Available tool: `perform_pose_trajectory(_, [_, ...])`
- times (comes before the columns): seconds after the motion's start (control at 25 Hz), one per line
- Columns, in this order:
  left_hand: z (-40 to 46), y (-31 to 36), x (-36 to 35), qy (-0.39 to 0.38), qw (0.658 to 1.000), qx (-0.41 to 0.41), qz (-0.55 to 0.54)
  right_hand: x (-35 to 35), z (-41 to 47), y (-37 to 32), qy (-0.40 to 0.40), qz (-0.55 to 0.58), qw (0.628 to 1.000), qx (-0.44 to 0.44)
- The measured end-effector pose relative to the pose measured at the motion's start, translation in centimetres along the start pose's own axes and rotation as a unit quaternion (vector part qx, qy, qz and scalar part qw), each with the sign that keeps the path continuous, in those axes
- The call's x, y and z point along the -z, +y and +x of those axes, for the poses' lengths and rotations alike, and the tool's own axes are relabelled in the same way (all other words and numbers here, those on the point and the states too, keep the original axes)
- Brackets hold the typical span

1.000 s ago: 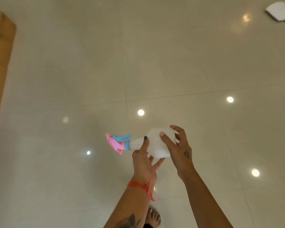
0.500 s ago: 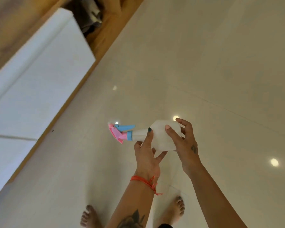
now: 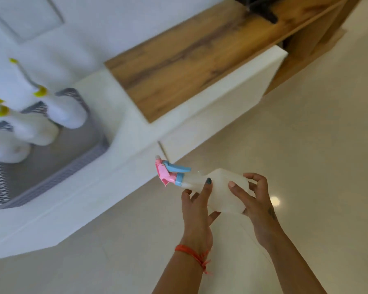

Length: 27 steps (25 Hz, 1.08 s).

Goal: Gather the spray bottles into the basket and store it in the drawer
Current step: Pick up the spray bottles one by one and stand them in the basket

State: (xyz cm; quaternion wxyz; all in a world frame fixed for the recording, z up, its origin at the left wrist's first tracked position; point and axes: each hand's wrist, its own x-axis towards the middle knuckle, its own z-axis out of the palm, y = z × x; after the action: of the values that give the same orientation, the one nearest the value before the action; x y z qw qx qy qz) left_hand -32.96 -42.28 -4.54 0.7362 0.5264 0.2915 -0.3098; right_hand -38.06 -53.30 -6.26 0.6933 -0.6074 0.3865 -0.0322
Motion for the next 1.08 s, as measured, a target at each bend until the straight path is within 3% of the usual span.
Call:
perform_pose_trajectory(0.16, [0.4,8.4,6.5,-0.01,0.997,-0.075,0.019,-8.0,0.0,-4.4,-0.143,-0.042,0.989,0.006])
perform_pose_trajectory(0.36, [0.5,17.1,14.5,-0.044,0.975,-0.183,0.119,-16.7,1.0,-9.4,-0.334,-0.172,0.926,0.029])
perform_pose_trajectory(0.6, [3.2,24.3,20.5,-0.021,0.929,-0.282,0.238,-27.5,3.7,-11.8,-0.414,-0.307,0.844,0.148])
perform_pose_trajectory(0.84, [8.2,29.6,22.6,0.025,0.892,-0.318,0.32,-34.6,7.5,-11.2,-0.36,-0.356,0.797,0.328])
perform_pose_trajectory(0.96, [10.6,31.0,23.1,0.029,0.862,-0.33,0.384,-36.6,9.8,-9.8,-0.27,-0.421,0.739,0.452])
perform_pose_trajectory(1.08, [13.2,31.0,23.5,0.031,0.832,-0.341,0.435,-37.6,11.8,-8.6,-0.193,-0.472,0.694,0.508])
